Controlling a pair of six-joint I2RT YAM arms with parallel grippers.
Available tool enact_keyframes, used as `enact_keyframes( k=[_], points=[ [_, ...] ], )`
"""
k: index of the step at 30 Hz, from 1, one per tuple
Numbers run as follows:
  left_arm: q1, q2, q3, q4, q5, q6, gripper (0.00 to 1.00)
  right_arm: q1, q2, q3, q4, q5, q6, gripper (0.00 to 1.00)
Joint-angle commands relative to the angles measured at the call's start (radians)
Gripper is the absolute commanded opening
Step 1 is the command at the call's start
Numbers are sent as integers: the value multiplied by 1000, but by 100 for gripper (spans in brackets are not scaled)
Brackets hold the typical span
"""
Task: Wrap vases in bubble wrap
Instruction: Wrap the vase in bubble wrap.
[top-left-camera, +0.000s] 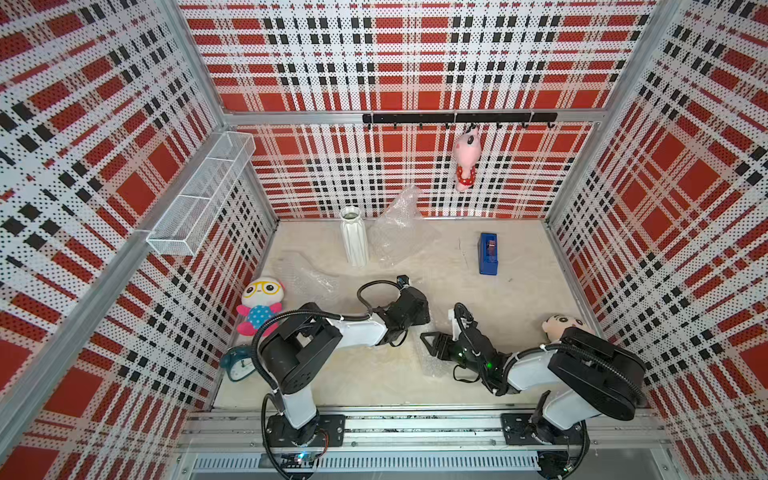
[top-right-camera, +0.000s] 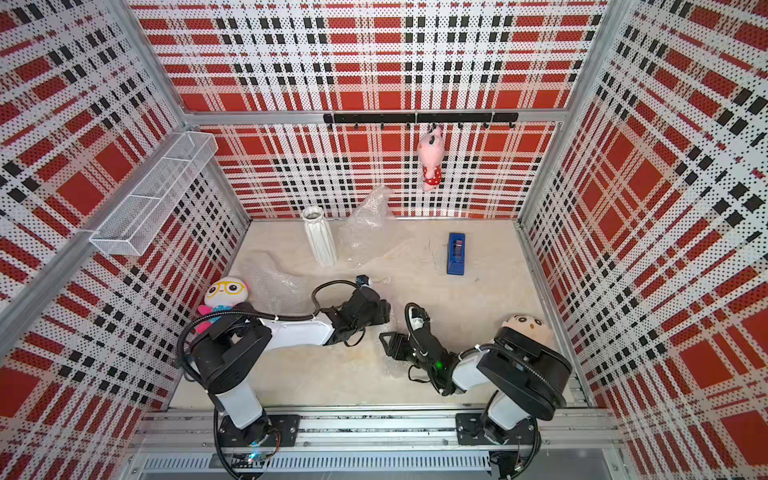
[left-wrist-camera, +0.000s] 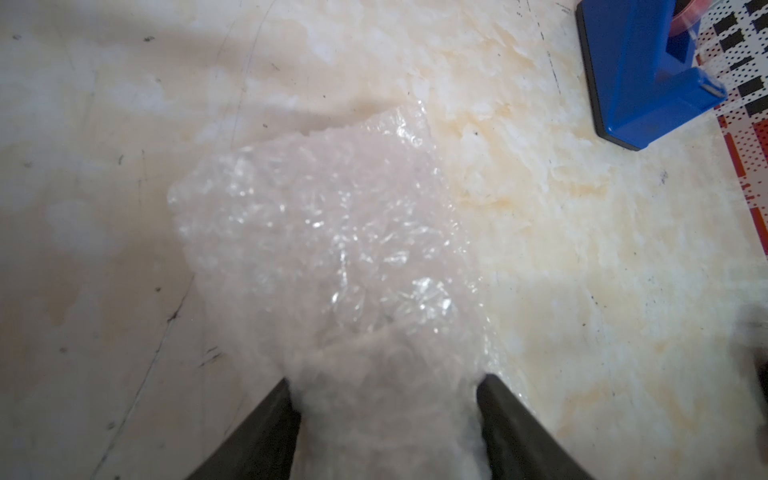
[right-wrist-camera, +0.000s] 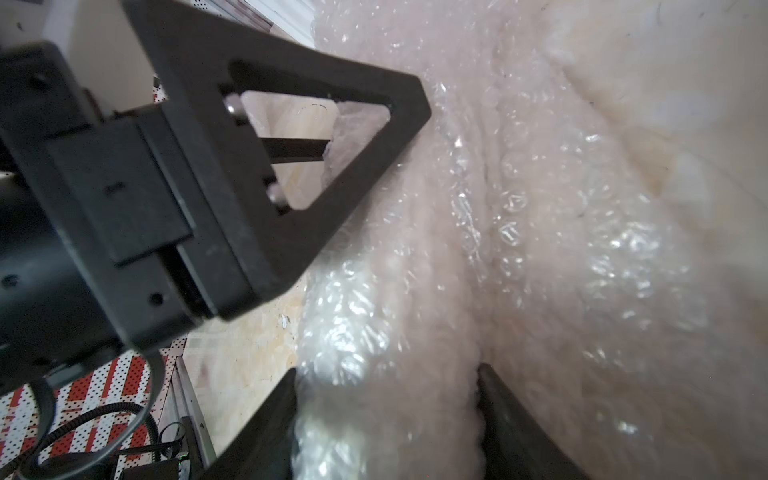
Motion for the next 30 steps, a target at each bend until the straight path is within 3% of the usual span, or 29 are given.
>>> enact_keyframes(
  k=[1, 5, 8, 11, 15, 18, 30],
  points=[
    [-13, 41, 14, -57, -16, 23, 68, 0, -51, 42, -48, -22, -58, 72],
    [-16, 45, 10, -62, -31, 33, 66, -13, -215, 61, -295, 71, -142, 83],
    [-18, 46, 7, -61, -33, 36, 66, -83, -350, 86, -505, 100, -207, 82],
    [-21, 46, 8, -57, -35, 43, 66, -238, -408, 92, -560, -7, -246, 72],
    [-26, 40, 7, -55, -38, 47, 66, -379, -318, 170, -615, -144, -296, 59],
    [-27, 33, 3, -53, -39, 44, 66, -444, -232, 154, -514, -254, -257, 48],
    [-26, 31, 6, -43, -35, 40, 66, -457, -68, 73, -336, -391, -177, 44]
  ],
)
